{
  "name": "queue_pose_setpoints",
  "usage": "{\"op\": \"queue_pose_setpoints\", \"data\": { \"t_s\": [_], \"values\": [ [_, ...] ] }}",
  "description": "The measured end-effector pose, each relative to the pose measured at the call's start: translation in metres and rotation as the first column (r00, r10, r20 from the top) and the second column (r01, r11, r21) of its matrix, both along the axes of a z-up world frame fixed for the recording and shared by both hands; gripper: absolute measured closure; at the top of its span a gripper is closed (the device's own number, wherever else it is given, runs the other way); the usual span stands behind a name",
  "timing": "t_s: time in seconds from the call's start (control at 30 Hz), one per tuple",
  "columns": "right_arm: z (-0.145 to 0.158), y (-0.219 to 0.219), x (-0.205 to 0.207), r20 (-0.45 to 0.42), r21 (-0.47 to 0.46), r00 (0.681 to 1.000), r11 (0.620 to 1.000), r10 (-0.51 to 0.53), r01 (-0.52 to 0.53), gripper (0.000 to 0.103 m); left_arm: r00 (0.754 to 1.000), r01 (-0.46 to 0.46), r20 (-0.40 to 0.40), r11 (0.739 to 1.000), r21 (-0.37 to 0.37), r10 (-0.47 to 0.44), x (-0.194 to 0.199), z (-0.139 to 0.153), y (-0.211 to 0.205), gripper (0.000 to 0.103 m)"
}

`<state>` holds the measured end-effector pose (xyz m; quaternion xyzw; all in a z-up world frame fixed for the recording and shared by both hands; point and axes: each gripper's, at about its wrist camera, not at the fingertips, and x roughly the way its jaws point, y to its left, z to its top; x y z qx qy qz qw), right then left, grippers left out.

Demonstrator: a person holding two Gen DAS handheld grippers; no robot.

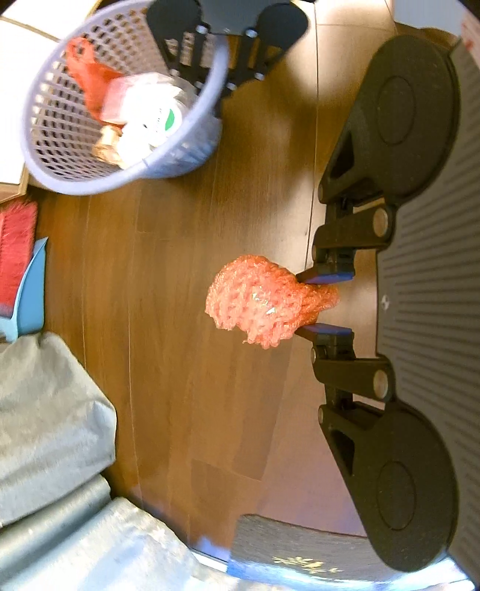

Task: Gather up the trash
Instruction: 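Lift the foam net while the right gripper swings the basket toward it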

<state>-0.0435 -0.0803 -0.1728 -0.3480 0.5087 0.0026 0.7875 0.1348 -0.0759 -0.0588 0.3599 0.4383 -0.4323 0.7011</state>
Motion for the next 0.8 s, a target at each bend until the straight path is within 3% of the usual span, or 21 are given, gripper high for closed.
{"op": "queue_pose_setpoints", "data": {
  "t_s": [0.2,0.43,0.6,0.7,0.77,0.8],
  "values": [
    [0.003,0.043,0.005,0.002,0.049,0.990,0.988,0.144,-0.144,0.102,0.993,-0.118,-0.038,0.991,-0.059,0.116,0.004,0.011,0.041,0.086],
    [0.011,0.096,0.001,0.007,0.146,0.937,0.926,0.350,-0.347,0.102,0.976,-0.213,-0.053,0.975,-0.070,0.209,0.009,0.025,0.084,0.086],
    [0.015,0.113,0.000,-0.009,0.183,0.916,0.901,0.401,-0.393,0.100,0.965,-0.261,-0.055,0.961,-0.089,0.257,0.007,0.041,0.098,0.086],
    [0.017,0.108,0.007,-0.022,0.186,0.920,0.906,0.391,-0.380,0.095,0.966,-0.256,-0.061,0.964,-0.079,0.252,0.001,0.046,0.097,0.086],
    [0.019,0.102,0.004,-0.021,0.198,0.922,0.906,0.386,-0.375,0.087,0.971,-0.238,-0.053,0.969,-0.072,0.235,-0.004,0.049,0.092,0.086],
    [0.020,0.100,0.002,-0.019,0.192,0.923,0.908,0.383,-0.373,0.077,0.973,-0.227,-0.049,0.971,-0.070,0.224,-0.007,0.049,0.089,0.086]
  ]
}}
